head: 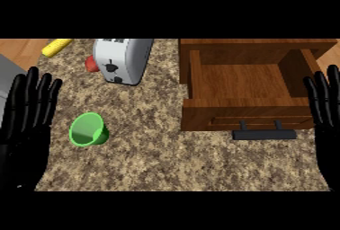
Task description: Pick up the cup, place it into the drawer and close the drawer
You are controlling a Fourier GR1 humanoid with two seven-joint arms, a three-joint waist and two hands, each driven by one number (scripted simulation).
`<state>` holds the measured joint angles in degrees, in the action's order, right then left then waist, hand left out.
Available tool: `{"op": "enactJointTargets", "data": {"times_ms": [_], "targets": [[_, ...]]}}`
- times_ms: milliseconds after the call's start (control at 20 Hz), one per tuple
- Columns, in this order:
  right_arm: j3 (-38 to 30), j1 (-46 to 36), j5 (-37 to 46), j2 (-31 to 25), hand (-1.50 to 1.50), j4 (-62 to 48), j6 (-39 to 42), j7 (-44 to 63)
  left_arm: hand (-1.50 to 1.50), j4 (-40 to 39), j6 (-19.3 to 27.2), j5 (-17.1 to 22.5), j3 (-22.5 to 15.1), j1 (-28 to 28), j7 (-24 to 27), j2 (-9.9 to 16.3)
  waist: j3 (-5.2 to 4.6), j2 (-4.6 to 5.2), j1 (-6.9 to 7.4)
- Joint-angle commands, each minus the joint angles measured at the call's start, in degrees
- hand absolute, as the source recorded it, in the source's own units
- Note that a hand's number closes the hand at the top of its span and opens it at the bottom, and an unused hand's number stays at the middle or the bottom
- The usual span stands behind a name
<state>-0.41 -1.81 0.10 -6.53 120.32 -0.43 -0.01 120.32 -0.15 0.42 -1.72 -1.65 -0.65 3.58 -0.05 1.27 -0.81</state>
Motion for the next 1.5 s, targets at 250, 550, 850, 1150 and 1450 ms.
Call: {"op": "enactJointTargets", "data": {"times_ms": [250, 550, 850, 1150, 1450], "targets": [[2.9, 2.8, -1.5, 0.9, -1.5, -0.2, 2.4, -0.3, -1.5, -6.0, 24.8, -20.9, 5.4, -1.8, -0.7, -3.5, 0.22, -1.14, 0.51], [2.9, -0.2, -6.7, 0.6, -1.5, -0.5, 4.1, 7.1, -1.5, -15.7, 45.9, -16.3, -4.7, -9.3, -3.2, -3.6, 0.06, -1.21, 0.08], [-0.2, -4.6, -7.0, 1.0, -1.5, -4.0, 3.5, 7.1, -1.5, -17.3, 46.3, -16.9, -3.6, -13.3, -5.6, -3.6, 0.06, -1.28, 0.75], [0.8, 0.0, -7.5, 1.8, -1.5, -1.7, 5.4, 5.6, -1.5, -22.4, 46.2, -14.1, -2.1, -15.8, -2.8, -3.5, 0.05, -1.29, 0.64], [0.6, -2.6, -6.2, 2.1, -1.5, -4.9, 5.5, 3.7, -1.5, -17.4, 51.7, -19.4, -6.6, -13.1, -10.3, -3.6, 0.07, -1.34, 0.86]]}}
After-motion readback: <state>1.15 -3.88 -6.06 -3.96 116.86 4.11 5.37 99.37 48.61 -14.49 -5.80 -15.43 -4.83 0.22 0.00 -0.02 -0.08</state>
